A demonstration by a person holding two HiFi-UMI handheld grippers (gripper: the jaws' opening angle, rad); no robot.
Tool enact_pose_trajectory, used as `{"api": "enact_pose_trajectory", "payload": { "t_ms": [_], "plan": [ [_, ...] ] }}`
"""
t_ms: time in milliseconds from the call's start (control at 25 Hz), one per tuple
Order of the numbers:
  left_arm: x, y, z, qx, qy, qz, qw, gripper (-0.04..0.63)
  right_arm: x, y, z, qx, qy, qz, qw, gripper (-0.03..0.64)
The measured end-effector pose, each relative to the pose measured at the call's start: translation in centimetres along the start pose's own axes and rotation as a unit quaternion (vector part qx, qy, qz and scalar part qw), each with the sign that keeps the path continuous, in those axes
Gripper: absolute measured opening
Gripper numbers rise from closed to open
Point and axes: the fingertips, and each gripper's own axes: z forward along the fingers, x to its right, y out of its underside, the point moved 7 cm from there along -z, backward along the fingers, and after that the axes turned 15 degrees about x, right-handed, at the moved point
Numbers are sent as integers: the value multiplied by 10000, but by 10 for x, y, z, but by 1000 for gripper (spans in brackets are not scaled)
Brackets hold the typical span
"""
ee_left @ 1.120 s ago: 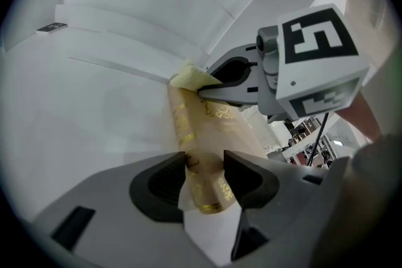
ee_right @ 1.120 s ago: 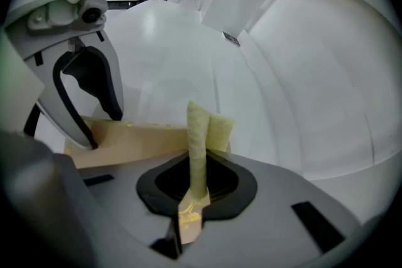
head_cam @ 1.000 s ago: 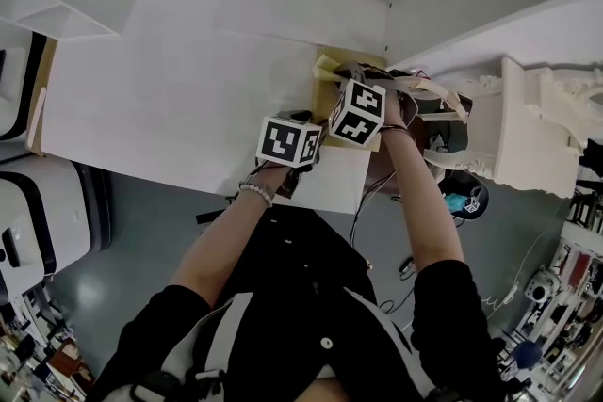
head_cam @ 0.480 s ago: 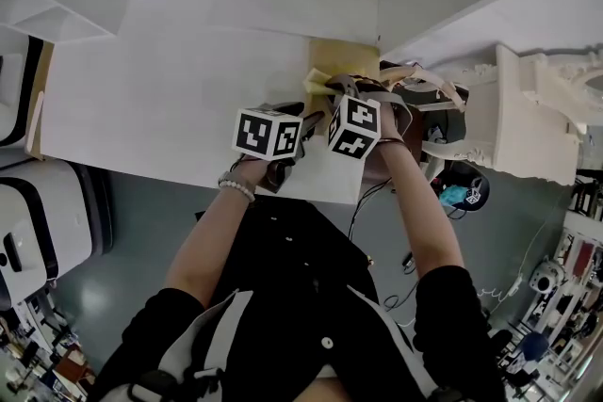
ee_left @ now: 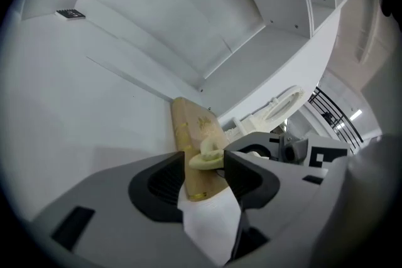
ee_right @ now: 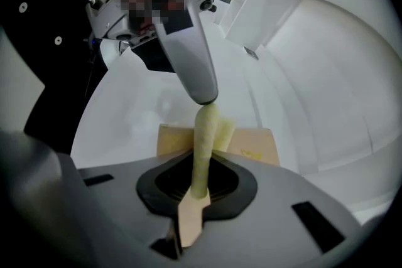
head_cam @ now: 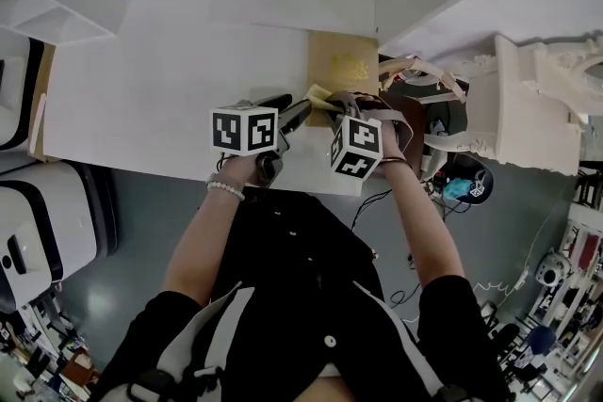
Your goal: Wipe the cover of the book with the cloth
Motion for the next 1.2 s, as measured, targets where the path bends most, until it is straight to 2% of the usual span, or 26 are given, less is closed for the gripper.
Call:
{"api": "enact_pose_trajectory", "payload": {
  "t_ms": [400, 560, 680, 960, 1200],
  "plan": [
    [8, 5, 9, -115, 177, 16, 9998, 193, -24, 5, -15, 33, 145, 401, 9991, 32],
    [5, 3, 9, -110, 106, 47, 9999, 158, -34, 11, -23, 18, 214, 572, 9981, 32],
    [9, 6, 14, -257, 98, 248, 9993, 130, -40, 16, -31, 2, 333, 791, 9963, 32],
    [19, 24, 29, -633, 121, 575, 9963, 3, -48, 38, -45, -156, 762, 1390, 9872, 32],
    [15, 29, 34, -794, -15, 593, 9951, 2, -51, 62, -59, -304, 1073, 1875, 9759, 32]
  ]
}}
